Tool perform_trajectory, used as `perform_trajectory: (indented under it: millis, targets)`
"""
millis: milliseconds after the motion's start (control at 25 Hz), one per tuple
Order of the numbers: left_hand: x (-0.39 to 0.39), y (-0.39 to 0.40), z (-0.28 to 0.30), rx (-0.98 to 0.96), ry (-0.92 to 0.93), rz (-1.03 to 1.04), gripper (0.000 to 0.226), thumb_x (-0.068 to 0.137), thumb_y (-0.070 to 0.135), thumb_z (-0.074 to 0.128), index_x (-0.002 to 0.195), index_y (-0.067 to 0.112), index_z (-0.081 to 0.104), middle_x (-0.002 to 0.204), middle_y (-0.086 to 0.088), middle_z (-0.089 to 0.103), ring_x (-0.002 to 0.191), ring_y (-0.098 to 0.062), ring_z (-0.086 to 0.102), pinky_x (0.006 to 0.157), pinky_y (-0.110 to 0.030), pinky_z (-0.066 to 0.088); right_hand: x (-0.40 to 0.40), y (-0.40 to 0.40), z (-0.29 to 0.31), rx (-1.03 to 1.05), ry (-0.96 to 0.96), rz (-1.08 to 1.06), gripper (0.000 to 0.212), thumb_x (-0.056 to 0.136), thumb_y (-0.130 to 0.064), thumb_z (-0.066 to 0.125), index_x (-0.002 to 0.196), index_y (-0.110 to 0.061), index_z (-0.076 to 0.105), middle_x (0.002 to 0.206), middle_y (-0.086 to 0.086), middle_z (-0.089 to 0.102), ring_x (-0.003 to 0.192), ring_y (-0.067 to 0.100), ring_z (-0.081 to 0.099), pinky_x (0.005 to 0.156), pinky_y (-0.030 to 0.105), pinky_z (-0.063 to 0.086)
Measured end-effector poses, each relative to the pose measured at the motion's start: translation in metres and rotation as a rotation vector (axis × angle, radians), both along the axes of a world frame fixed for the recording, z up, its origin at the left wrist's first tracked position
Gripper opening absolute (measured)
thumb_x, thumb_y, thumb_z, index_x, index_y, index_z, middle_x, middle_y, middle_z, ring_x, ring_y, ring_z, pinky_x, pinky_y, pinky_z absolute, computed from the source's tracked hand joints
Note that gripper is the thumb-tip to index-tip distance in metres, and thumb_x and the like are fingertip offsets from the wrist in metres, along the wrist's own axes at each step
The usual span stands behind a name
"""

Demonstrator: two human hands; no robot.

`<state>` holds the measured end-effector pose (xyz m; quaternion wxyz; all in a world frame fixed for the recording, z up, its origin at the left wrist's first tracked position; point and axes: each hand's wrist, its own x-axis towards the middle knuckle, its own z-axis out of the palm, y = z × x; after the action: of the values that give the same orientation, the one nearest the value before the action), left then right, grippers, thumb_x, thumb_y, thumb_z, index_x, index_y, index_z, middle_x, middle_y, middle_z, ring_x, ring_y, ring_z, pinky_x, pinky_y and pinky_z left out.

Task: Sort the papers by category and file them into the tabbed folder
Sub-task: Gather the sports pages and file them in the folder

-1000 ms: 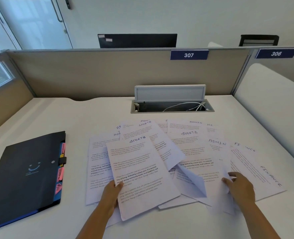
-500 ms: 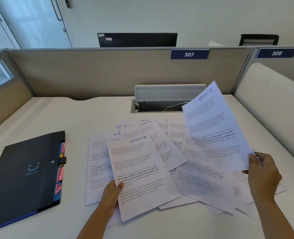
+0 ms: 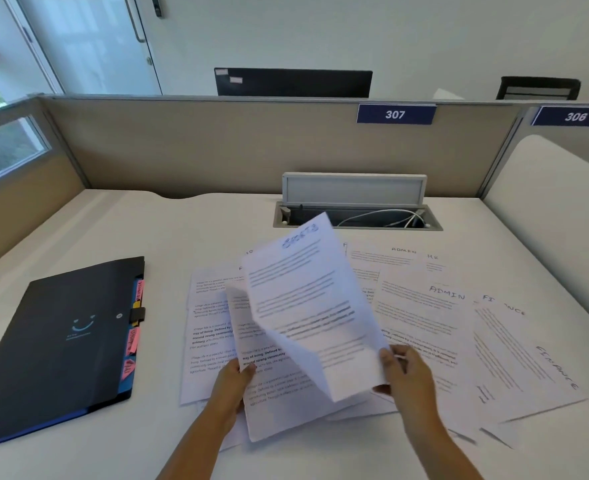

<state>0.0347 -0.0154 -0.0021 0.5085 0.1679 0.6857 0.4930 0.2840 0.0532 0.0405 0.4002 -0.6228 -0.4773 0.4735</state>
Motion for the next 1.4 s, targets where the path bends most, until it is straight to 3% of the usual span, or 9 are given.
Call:
perform_trajectory:
  millis: [280, 440, 600, 800, 880, 960, 1080, 1280, 1400]
  targets:
    - [0.004, 0.000, 0.008, 0.091, -0.205, 0.201, 0.039, 0.099, 0.024, 0.032, 0.129, 0.003, 0.046, 0.123, -0.017, 0.053, 0.104, -0.032, 0.052, 0.100, -0.051, 0.040, -0.026, -0.040, -0.018, -0.095, -0.220, 0.198, 0.008, 0.093, -0.025, 0.048, 0.085, -0.022, 0.049, 0.087, -0.001, 0.061, 0.078, 0.012, 0.060, 0.056, 0.023, 0.056]
    - [-0.002, -0.001, 0.002, 0.108, -0.208, 0.230, 0.036, 0.095, 0.033, 0.040, 0.119, 0.010, 0.055, 0.111, -0.015, 0.065, 0.097, -0.036, 0.062, 0.086, -0.050, 0.050, -0.023, -0.045, -0.014, -0.057, -0.427, 0.321, 0.012, 0.092, -0.036, 0.046, 0.099, -0.025, 0.047, 0.090, -0.010, 0.057, 0.080, 0.007, 0.058, 0.073, 0.022, 0.050]
    - [-0.002, -0.002, 0.004, 0.053, -0.078, 0.093, 0.024, 0.094, 0.005, 0.041, 0.113, 0.003, 0.056, 0.111, -0.018, 0.064, 0.091, -0.031, 0.062, 0.072, -0.037, 0.052, -0.018, -0.042, -0.010, -0.017, -0.580, 0.372, 0.022, 0.090, -0.042, 0.048, 0.107, -0.031, 0.041, 0.098, -0.015, 0.049, 0.085, 0.005, 0.052, 0.076, 0.020, 0.044]
    - [-0.001, -0.005, 0.025, 0.150, 0.091, 0.058, 0.024, 0.094, 0.009, 0.044, 0.111, 0.022, 0.055, 0.107, -0.007, 0.066, 0.096, -0.029, 0.064, 0.084, -0.047, 0.054, -0.009, -0.024, -0.008, 0.052, -0.609, 0.321, 0.045, 0.087, -0.041, 0.054, 0.128, -0.026, 0.042, 0.117, -0.009, 0.056, 0.100, 0.011, 0.056, 0.080, 0.028, 0.052]
    - [-0.001, -0.007, 0.034, 0.229, 0.127, 0.065, 0.021, 0.093, 0.015, 0.047, 0.109, 0.025, 0.057, 0.106, -0.006, 0.068, 0.095, -0.030, 0.066, 0.084, -0.052, 0.053, -0.009, -0.015, -0.003, 0.014, -0.560, 0.360, 0.051, 0.086, -0.041, 0.055, 0.132, -0.025, 0.040, 0.115, -0.007, 0.058, 0.099, 0.013, 0.056, 0.072, 0.027, 0.053]
    - [0.002, -0.006, 0.045, 0.298, 0.175, 0.053, 0.021, 0.093, 0.021, 0.047, 0.111, 0.023, 0.058, 0.103, -0.004, 0.070, 0.091, -0.028, 0.068, 0.079, -0.050, 0.056, -0.010, -0.005, 0.007, -0.122, -0.333, 0.393, 0.048, 0.088, -0.036, 0.055, 0.132, -0.021, 0.041, 0.108, -0.004, 0.062, 0.096, 0.015, 0.059, 0.072, 0.026, 0.053]
    - [0.010, -0.002, 0.059, 0.319, 0.322, 0.037, 0.017, 0.093, 0.025, 0.046, 0.103, 0.022, 0.060, 0.094, 0.002, 0.071, 0.080, -0.018, 0.070, 0.065, -0.032, 0.058, -0.014, 0.009, 0.019, -0.257, 0.002, 0.381, 0.032, 0.092, -0.022, 0.052, 0.124, -0.016, 0.050, 0.104, 0.001, 0.069, 0.096, 0.020, 0.065, 0.083, 0.038, 0.055]
    - [0.019, 0.002, 0.070, 0.331, 0.531, 0.074, 0.019, 0.091, 0.027, 0.050, 0.076, 0.017, 0.056, 0.075, 0.002, 0.069, 0.063, -0.017, 0.066, 0.051, -0.021, 0.054, -0.021, 0.019, 0.041, -0.123, -0.006, 0.320, 0.019, 0.093, -0.008, 0.047, 0.099, -0.022, 0.059, 0.099, -0.002, 0.068, 0.092, 0.017, 0.064, 0.086, 0.040, 0.053]
    - [0.014, 0.006, 0.072, 0.330, 0.777, 0.072, 0.030, 0.090, 0.031, 0.051, 0.069, 0.009, 0.050, 0.064, -0.003, 0.064, 0.056, -0.025, 0.061, 0.046, -0.037, 0.049, -0.025, 0.016, 0.056, 0.070, -0.061, 0.283, 0.016, 0.094, -0.011, 0.045, 0.101, -0.022, 0.054, 0.097, -0.005, 0.065, 0.084, 0.008, 0.060, 0.068, 0.022, 0.047]
